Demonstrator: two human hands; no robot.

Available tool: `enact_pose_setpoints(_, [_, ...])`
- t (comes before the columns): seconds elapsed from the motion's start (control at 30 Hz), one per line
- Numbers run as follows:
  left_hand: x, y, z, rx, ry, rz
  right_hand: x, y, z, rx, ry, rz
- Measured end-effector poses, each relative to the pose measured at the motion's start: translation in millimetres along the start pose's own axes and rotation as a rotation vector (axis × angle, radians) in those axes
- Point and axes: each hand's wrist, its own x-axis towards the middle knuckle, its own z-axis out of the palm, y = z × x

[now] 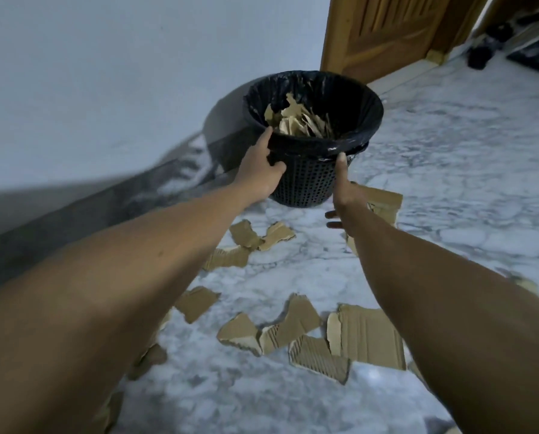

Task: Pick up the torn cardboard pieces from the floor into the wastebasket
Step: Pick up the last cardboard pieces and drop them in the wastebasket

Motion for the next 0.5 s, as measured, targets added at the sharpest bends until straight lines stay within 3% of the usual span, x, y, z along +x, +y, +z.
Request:
enact_pose_setpoints(0.1, [-25,-27,15,0.108,0.069,-0.033,-6,7,-36,-0.360,-0.157,0.053])
enact_pose_setpoints(0.17, [-55,-44,30,0.307,-0.171,-0.024,-22,21,-64,-0.634,-0.162,0.028])
enact_pose_setpoints(0.27, [-112,-78,64,0.637,-0.571,-0.045,-54,59,-90,-0.826,-0.107,0.062])
enact_pose_setpoints(0.37, [-160,-109,87,0.786,-0.578,-0.118,-82,112,-74,-1.014,-0.174,-0.001])
enact_pose_setpoints(0.5, [-205,-130,98,0.772,-0.496,-0.041,-109,176,-26,-1.136,-0.282,-0.187])
